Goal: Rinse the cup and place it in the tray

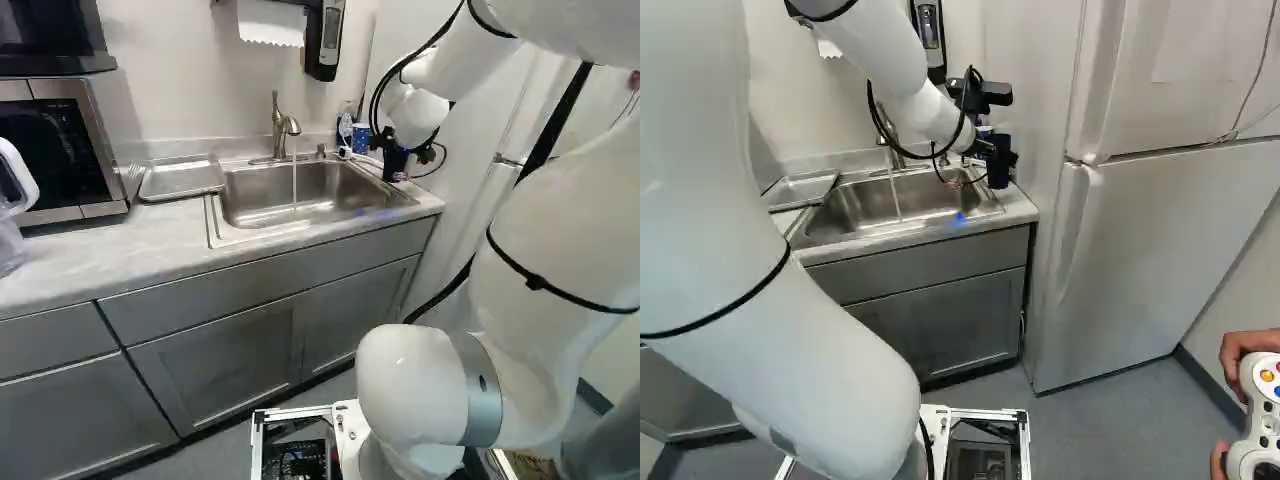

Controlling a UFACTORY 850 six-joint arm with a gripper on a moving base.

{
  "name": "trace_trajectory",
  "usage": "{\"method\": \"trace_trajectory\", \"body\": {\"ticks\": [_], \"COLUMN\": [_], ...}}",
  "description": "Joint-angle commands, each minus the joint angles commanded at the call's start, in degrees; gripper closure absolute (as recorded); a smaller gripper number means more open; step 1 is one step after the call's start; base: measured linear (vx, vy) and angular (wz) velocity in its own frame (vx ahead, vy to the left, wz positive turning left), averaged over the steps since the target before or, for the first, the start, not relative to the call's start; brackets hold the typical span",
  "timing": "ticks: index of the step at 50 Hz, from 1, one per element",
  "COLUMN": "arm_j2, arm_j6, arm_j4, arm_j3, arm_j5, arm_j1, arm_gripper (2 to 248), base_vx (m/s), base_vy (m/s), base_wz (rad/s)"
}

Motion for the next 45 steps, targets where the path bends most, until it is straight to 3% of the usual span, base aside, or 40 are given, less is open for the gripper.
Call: {"method": "trace_trajectory", "body": {"ticks": [27,45], "arm_j2": [-3.6,-3.7], "arm_j6": [0.0,0.0], "arm_j4": [0.0,0.0], "arm_j3": [-3.6,-3.7], "arm_j5": [0.0,0.0], "arm_j1": [0.4,0.4], "arm_gripper": [3,3], "base_vx": [0.0,0.0], "base_vy": [0.0,0.0], "base_wz": [0.0,0.0]}}
